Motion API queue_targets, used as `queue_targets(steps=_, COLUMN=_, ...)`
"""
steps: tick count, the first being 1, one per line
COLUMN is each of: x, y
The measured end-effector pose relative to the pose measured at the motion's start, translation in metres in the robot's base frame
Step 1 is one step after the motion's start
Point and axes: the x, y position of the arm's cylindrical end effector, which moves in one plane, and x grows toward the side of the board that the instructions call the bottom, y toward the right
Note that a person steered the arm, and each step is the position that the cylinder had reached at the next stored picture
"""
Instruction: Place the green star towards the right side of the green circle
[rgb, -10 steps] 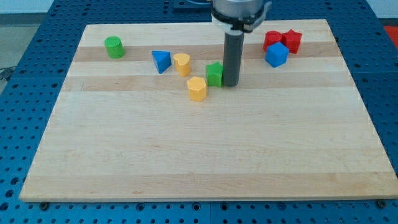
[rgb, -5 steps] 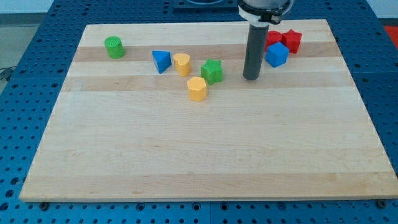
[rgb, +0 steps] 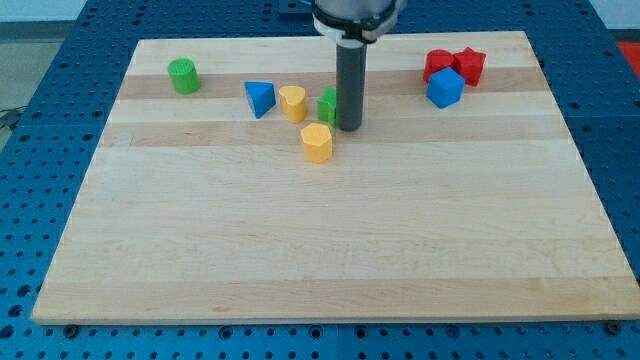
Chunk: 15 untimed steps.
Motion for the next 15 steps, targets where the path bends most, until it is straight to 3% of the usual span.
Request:
queue_targets(steps=3, x=-0.055, y=-0.033)
queue_targets(steps=6, x=-0.068, y=-0.094)
queue_targets(steps=8, x=-0.047, y=-0.026)
queue_targets(steps=10, x=-0.1, y=-0.019)
queue_targets(steps=15, x=-0.11, y=-0.135)
